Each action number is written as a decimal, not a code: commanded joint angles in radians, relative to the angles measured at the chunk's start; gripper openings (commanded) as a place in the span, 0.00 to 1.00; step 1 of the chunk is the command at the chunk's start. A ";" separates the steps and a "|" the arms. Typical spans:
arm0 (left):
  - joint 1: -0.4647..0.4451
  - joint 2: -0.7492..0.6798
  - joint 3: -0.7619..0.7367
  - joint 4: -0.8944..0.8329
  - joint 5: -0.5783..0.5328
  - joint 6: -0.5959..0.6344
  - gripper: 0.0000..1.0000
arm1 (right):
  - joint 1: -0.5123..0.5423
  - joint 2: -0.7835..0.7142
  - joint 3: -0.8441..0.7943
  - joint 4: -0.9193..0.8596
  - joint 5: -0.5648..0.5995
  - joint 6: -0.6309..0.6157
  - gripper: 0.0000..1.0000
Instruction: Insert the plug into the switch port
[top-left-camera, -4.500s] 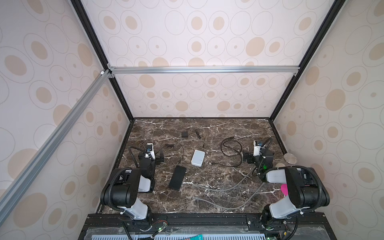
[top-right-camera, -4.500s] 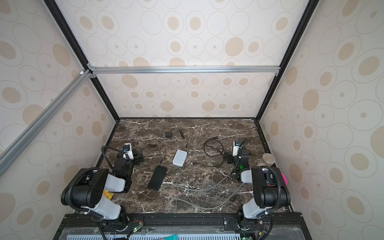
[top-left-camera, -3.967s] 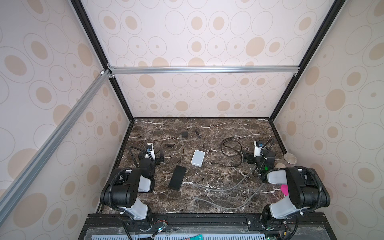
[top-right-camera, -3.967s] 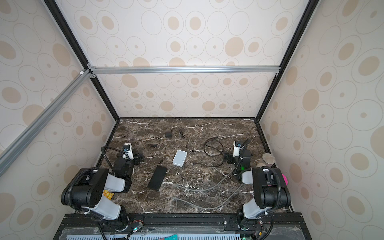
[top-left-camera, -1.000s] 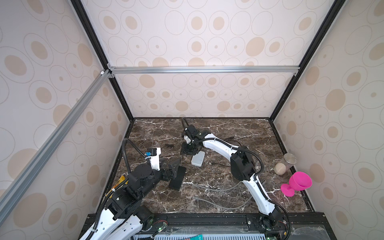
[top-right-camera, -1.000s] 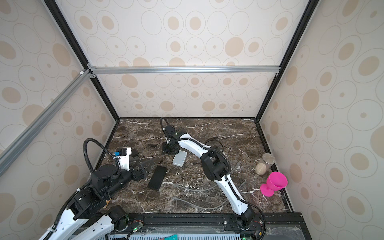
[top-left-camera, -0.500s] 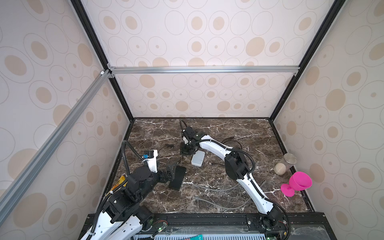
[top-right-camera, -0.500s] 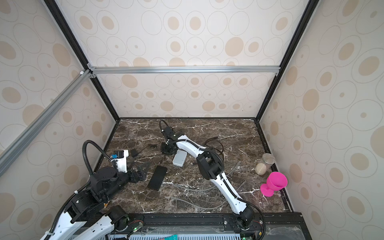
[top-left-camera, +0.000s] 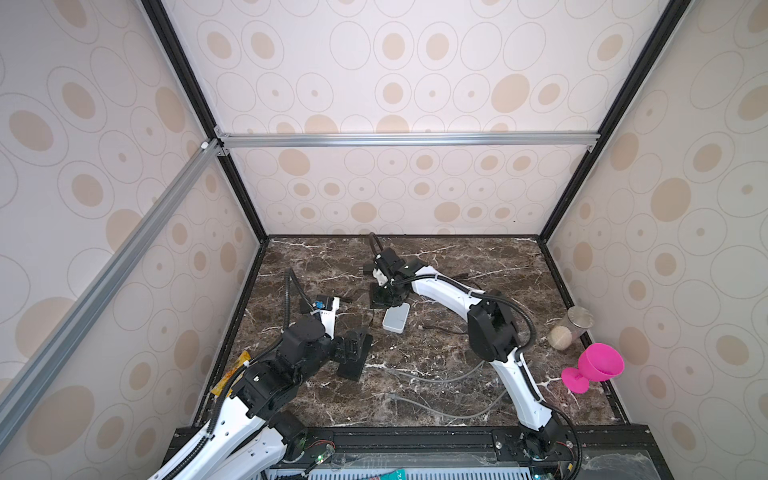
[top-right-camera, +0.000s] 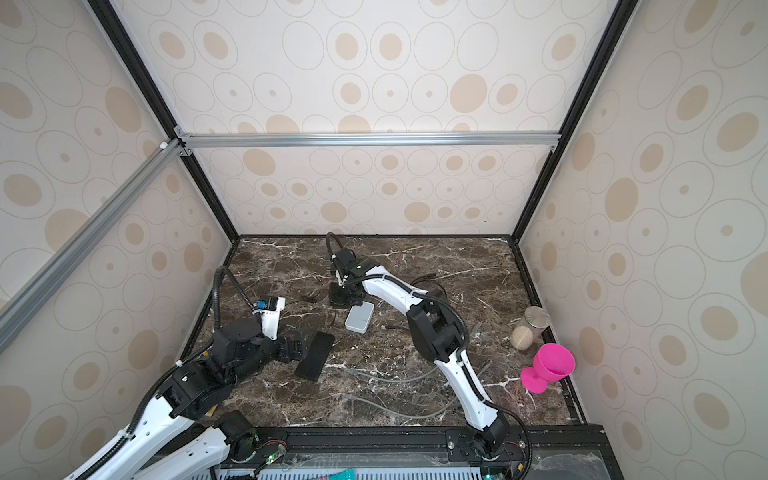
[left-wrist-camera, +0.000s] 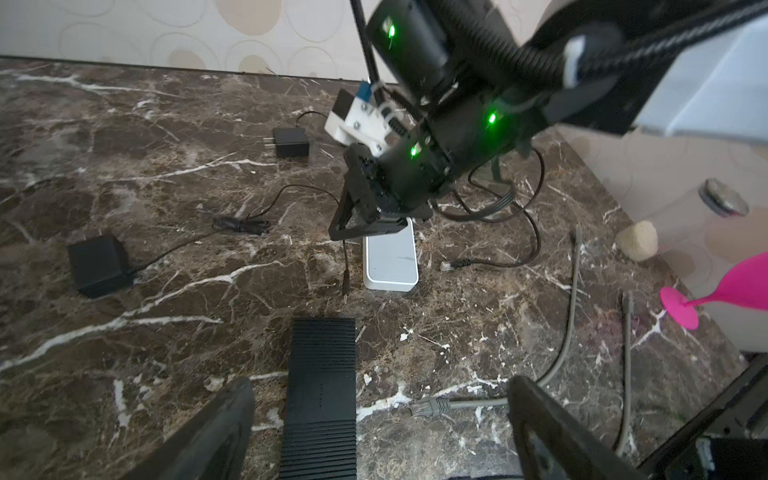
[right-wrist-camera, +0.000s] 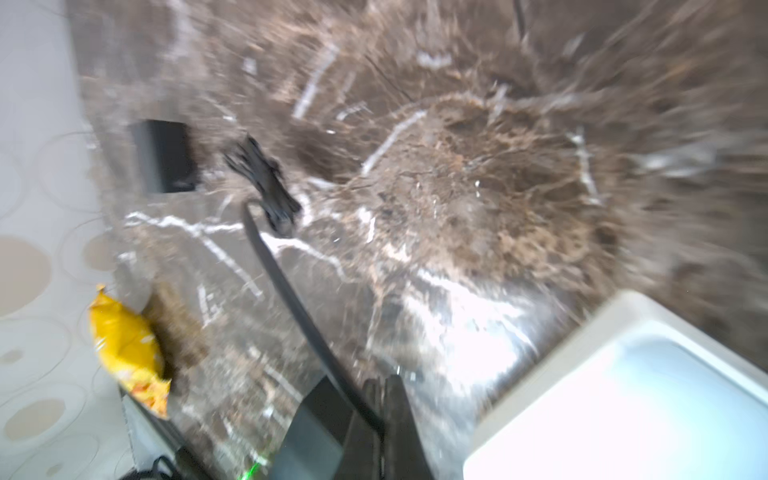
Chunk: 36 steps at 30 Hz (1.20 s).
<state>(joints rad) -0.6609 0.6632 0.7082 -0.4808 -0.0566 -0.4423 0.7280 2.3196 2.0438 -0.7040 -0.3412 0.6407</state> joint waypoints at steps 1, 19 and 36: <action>0.009 0.036 0.042 0.100 0.062 0.127 0.82 | -0.023 -0.116 -0.063 0.026 -0.028 -0.049 0.01; 0.156 0.407 0.037 0.303 0.386 0.162 0.63 | -0.072 -0.355 -0.325 0.174 -0.185 0.026 0.00; 0.199 0.523 0.031 0.407 0.547 0.138 0.18 | -0.073 -0.393 -0.376 0.220 -0.209 0.053 0.00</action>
<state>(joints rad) -0.4664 1.1820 0.7261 -0.1078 0.4549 -0.3077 0.6586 1.9713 1.6768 -0.4992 -0.5362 0.6792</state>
